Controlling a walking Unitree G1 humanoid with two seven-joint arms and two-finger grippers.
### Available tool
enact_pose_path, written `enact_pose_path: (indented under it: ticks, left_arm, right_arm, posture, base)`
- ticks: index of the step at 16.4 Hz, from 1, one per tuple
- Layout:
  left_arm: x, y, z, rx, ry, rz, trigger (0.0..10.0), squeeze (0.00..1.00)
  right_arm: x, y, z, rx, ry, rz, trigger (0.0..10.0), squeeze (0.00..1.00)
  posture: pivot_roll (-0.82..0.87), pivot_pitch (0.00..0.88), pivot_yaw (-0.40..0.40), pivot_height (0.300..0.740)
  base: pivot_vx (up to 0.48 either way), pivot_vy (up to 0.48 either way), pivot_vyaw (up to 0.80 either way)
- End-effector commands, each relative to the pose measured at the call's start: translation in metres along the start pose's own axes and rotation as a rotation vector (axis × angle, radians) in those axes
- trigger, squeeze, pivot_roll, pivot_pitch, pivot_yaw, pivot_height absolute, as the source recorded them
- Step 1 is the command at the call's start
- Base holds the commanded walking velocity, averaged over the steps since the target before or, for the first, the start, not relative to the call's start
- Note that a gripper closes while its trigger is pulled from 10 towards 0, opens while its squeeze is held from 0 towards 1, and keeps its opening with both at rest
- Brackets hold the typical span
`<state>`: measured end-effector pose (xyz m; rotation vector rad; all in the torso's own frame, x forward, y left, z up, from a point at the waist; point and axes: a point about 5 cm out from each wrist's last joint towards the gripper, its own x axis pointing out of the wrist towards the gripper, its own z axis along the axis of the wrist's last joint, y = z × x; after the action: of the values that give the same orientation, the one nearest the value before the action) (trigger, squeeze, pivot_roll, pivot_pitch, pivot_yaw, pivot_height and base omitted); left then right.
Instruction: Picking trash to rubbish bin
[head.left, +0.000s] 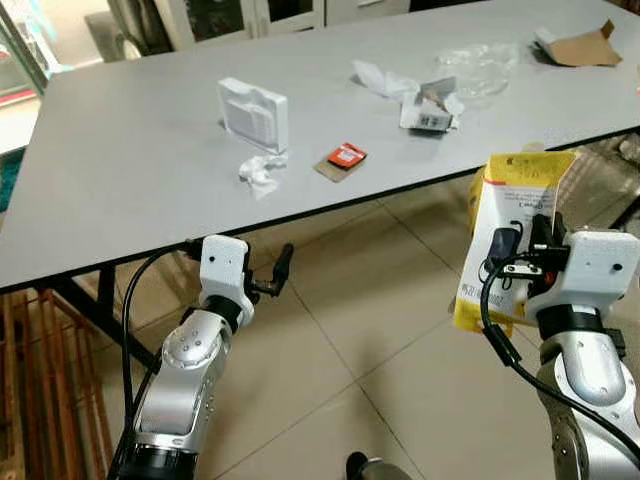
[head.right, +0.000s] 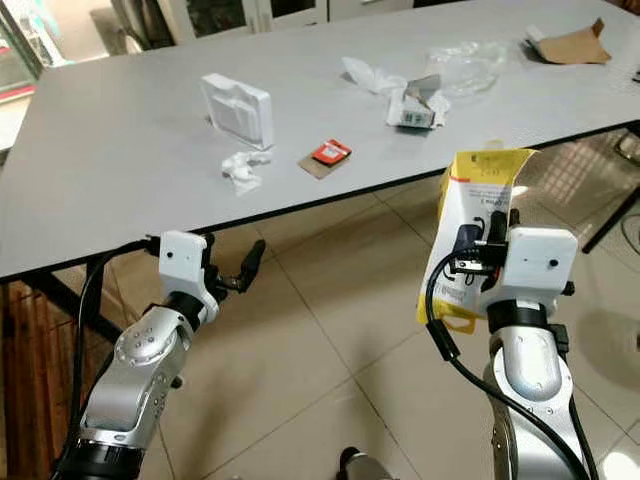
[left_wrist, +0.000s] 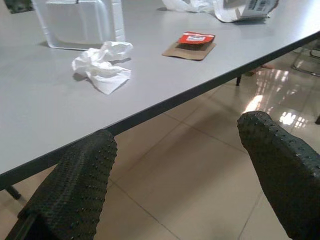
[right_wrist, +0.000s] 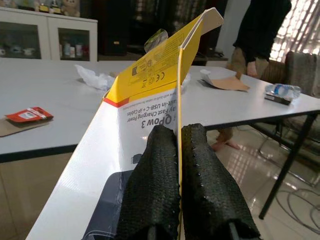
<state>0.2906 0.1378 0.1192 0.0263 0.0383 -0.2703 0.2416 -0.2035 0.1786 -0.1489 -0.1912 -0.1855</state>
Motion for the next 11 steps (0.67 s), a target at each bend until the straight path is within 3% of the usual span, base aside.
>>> enact_pose_path:
  ticks: [1, 3, 6, 11]
  left_arm:
    - [-0.0001, 0.0020, -0.0009, 0.008, 0.006, 0.007, 10.0, 0.00]
    - [0.0003, 0.0021, -0.0007, 0.010, 0.006, 0.006, 10.0, 0.00]
    - [0.0006, 0.0020, -0.0008, 0.006, 0.009, 0.005, 10.0, 0.00]
    - [0.0014, 0.0016, -0.0013, 0.007, 0.010, 0.003, 10.0, 0.00]
  right_arm:
    - [-0.0011, 0.0003, -0.0024, -0.002, 0.013, 0.001, 0.0, 0.00]
    - [-0.0009, 0.0004, -0.0024, -0.004, 0.013, 0.000, 0.0, 0.00]
    - [-0.0009, 0.0005, -0.0028, 0.001, 0.017, -0.001, 0.0, 0.00]
    - [-0.0005, 0.0008, -0.0034, 0.000, 0.019, 0.000, 0.0, 0.00]
  posture:
    - [-0.08, 0.114, 0.050, 0.740]
    - [-0.08, 0.113, 0.051, 0.740]
    - [-0.08, 0.113, 0.051, 0.740]
    - [-0.08, 0.113, 0.048, 0.740]
  base:
    - [0.000, 0.000, -0.80]
    - [0.000, 0.000, -0.80]
    - [0.000, -0.307, -0.80]
    - [0.000, -0.480, -0.80]
